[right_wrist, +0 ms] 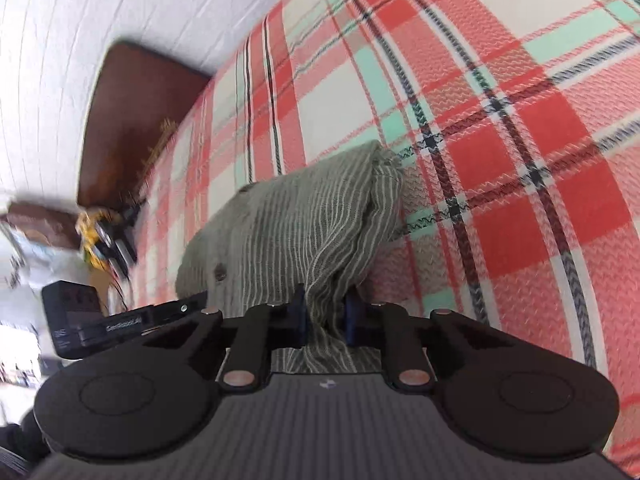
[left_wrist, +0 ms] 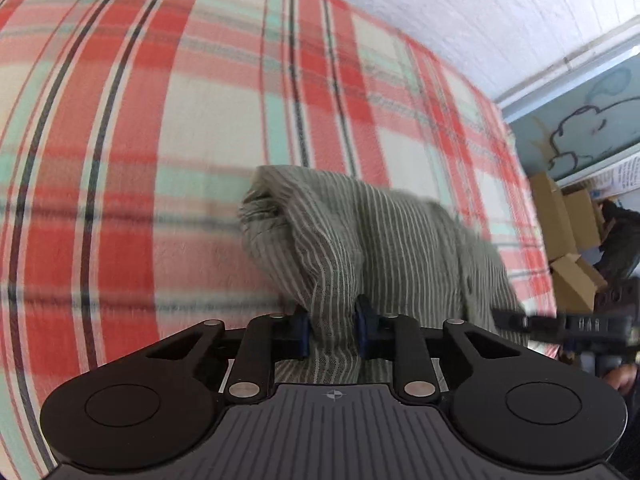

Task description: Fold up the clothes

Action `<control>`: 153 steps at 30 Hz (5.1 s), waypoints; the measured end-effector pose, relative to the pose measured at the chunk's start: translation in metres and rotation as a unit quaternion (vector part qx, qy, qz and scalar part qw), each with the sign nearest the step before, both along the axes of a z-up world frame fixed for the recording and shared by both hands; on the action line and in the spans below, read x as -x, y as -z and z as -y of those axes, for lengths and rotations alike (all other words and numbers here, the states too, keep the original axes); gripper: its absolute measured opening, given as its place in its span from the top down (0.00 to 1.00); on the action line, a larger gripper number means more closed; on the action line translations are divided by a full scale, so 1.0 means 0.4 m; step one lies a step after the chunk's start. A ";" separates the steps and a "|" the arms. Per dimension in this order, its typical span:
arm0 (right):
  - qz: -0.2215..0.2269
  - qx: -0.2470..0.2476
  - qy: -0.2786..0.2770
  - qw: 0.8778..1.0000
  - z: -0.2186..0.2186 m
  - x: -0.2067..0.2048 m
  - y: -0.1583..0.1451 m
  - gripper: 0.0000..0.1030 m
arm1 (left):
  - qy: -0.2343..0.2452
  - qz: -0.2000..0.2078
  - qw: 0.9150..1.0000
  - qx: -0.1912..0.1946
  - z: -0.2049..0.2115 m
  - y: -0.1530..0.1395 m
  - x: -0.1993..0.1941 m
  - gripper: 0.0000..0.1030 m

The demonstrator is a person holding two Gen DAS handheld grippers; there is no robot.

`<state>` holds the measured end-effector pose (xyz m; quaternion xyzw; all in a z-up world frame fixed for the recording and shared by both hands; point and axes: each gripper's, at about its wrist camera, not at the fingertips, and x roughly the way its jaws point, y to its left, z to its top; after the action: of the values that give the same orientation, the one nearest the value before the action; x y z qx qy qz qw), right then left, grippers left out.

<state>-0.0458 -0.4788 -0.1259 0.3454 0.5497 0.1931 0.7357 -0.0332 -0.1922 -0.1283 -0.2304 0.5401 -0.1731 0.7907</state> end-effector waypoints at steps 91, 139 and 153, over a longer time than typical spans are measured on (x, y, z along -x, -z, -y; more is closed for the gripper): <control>0.128 0.148 -0.662 0.723 -0.475 -0.547 -0.074 0.81 | -0.416 -0.144 0.898 -0.006 0.228 -0.009 0.238 0.86; 0.175 0.172 -0.291 0.925 -0.151 -0.450 -0.114 0.94 | -0.203 -0.088 0.973 -0.061 -0.005 -0.029 -0.007 0.90; 0.142 0.144 -0.320 0.925 -0.049 -0.439 -0.101 0.34 | -0.249 -0.072 0.966 -0.025 -0.058 -0.043 0.078 0.31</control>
<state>0.1297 -0.4590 -0.0856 0.0099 0.5429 0.3839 0.7468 -0.0644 -0.1692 -0.1112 -0.3498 0.5253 0.0594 0.7734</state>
